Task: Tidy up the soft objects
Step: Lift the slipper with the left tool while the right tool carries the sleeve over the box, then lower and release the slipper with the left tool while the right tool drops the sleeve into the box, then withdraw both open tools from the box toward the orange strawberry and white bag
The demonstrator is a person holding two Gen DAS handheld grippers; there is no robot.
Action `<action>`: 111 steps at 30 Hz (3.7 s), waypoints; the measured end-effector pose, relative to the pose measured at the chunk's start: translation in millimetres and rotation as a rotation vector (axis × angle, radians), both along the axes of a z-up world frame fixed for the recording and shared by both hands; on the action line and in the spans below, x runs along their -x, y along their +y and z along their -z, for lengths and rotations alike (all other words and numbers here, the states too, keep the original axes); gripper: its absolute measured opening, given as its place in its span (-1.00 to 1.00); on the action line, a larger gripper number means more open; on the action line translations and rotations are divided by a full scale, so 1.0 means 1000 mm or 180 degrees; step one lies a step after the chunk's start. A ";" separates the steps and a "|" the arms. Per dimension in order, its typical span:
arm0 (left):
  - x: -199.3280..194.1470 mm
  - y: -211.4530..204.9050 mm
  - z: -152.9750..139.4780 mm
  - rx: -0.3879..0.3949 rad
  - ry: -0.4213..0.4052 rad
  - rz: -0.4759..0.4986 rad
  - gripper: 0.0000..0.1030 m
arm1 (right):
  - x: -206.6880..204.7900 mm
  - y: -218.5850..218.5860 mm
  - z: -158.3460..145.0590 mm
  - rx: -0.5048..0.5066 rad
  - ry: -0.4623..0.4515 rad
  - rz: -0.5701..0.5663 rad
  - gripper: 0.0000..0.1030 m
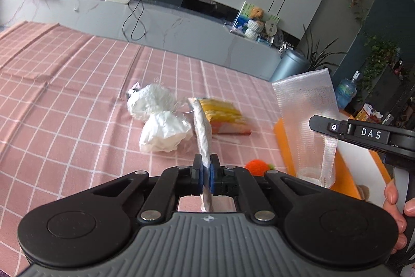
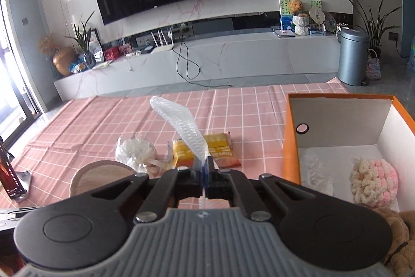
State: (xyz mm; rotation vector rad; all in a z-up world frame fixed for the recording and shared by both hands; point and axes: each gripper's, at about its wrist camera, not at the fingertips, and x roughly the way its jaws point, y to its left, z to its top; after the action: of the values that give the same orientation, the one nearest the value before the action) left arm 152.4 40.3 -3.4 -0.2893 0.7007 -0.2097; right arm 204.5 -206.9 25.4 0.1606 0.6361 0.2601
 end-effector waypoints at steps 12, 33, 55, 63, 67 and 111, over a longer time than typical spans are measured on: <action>0.022 -0.034 -0.045 -0.0040 -0.0402 0.0231 -0.91 | 0.052 -0.031 -0.033 -0.0104 -0.0269 0.0010 -1.00; -0.017 -0.175 -0.084 0.0210 -0.0773 0.1310 -0.91 | 0.081 -0.139 -0.055 0.0292 -0.0389 0.0662 -1.00; -0.080 -0.243 -0.002 -0.0270 0.0032 0.1597 -0.91 | 0.014 -0.178 0.028 0.0475 0.0650 0.0715 -1.00; -0.086 -0.254 0.009 -0.0852 0.0145 0.1659 -0.85 | -0.008 -0.173 0.048 0.0558 0.1049 0.0561 -1.00; -0.085 -0.262 0.016 -0.1115 0.0219 0.1725 -0.71 | -0.014 -0.171 0.056 0.0589 0.1176 0.0494 -1.00; -0.089 -0.149 -0.014 -0.0050 -0.0077 0.0966 0.61 | -0.054 -0.140 0.056 -0.0084 0.1633 0.0399 0.10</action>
State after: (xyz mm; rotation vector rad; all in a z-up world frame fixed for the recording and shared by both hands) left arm 241.0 -108.5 11.0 -0.1636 0.7203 -0.4955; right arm 258.2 -346.8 -30.7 0.2960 1.1274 0.1035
